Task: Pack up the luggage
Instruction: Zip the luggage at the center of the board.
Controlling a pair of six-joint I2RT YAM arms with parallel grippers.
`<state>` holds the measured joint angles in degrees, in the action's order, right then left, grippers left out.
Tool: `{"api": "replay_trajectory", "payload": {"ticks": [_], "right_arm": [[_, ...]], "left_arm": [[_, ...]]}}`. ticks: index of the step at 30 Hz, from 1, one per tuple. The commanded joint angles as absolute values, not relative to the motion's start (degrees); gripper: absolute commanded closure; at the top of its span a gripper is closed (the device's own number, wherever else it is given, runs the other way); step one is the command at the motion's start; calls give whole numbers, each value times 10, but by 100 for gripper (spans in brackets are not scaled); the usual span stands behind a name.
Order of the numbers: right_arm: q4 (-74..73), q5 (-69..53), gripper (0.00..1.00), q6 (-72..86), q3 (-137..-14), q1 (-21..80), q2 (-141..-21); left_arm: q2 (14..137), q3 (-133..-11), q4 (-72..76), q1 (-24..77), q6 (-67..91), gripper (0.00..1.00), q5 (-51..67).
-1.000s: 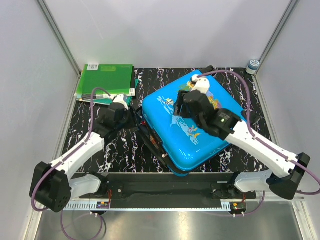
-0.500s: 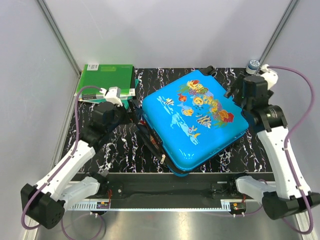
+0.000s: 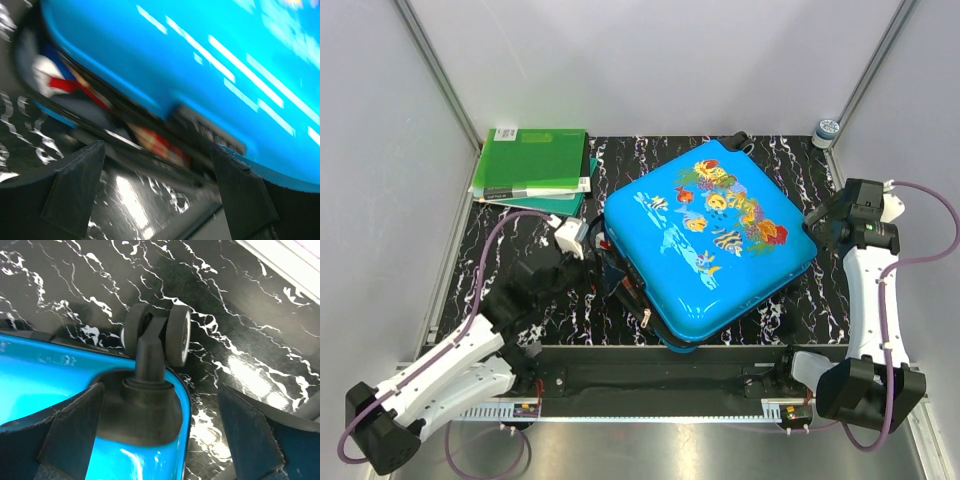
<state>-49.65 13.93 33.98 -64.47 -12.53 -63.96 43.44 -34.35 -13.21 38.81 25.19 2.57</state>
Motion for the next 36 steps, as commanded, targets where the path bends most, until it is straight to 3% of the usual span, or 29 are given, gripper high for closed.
{"api": "replay_trajectory", "payload": {"ticks": [1,15,24,32,33,36], "right_arm": [[-467,93,0,355,-646,-130,-652],[-398,47,0,354,-623,-143,-736],[-356,-62,10,363,-598,-143,-730],[-338,-87,9,387,-552,-143,-679],[-337,-91,10,388,-550,-144,-692],[-332,-99,29,382,-546,-143,-704]], "left_arm": [[390,-314,-83,411,241,11,70],[366,-244,-60,467,266,12,85],[372,-222,-52,528,306,12,50],[405,-201,-3,591,344,11,15],[409,-203,11,599,345,11,10],[424,-208,15,611,345,11,2]]}}
